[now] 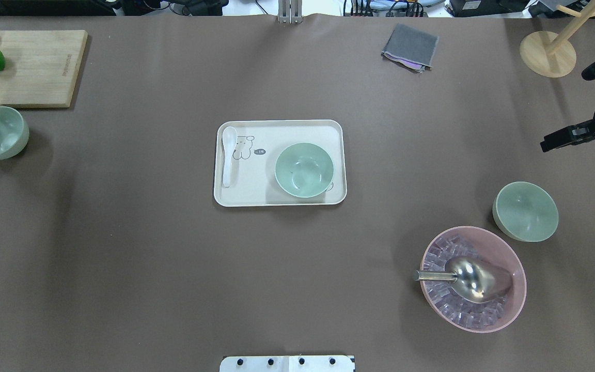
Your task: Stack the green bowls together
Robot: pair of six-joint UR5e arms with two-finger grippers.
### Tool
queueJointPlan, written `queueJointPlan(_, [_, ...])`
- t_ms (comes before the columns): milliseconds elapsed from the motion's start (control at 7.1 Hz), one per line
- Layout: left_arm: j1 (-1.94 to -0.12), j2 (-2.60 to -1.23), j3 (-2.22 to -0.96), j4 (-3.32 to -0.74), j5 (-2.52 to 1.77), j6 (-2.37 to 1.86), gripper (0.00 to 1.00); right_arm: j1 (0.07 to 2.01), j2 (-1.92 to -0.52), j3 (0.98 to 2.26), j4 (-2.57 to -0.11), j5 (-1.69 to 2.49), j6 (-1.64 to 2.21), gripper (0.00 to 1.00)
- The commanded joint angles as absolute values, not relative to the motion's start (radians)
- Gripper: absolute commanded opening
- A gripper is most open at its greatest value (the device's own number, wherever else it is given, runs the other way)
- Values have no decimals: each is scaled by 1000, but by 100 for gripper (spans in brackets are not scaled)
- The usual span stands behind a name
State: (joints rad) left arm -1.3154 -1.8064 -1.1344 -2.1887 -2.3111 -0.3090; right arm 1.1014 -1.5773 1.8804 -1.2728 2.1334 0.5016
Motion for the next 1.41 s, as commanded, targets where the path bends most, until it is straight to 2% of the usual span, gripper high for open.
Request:
queueJointPlan(0, [-1309,-1807,-1121,-2194,-2309,-316,30,1101,-1578,1881,-1272,2132,502,99])
queueJointPlan(705, [-1282,-1802,-1120,-2195,-2306,-316,30,1101,-1578,1881,-1272,2129,503,99])
queueJointPlan(845, [-1281,-1802,-1120,-2195,-2304,-314,24,1101,-1578,1881,-1272,2129,503,99])
queueJointPlan(986, [-1281,-1798,-1123,-2206,-2299,-313,8,1101,-1578,1882,-1272,2129,503,99])
queueJointPlan(1127, [-1281,-1793,-1121,-2232,-2299,-314,0,1101,-1578,1882,-1272,2129,503,99])
queueJointPlan(1268, [-1281,-1793,-1141,-2233,-2301,-318,0,1101,-1577,1882,-1272,2129,503,99])
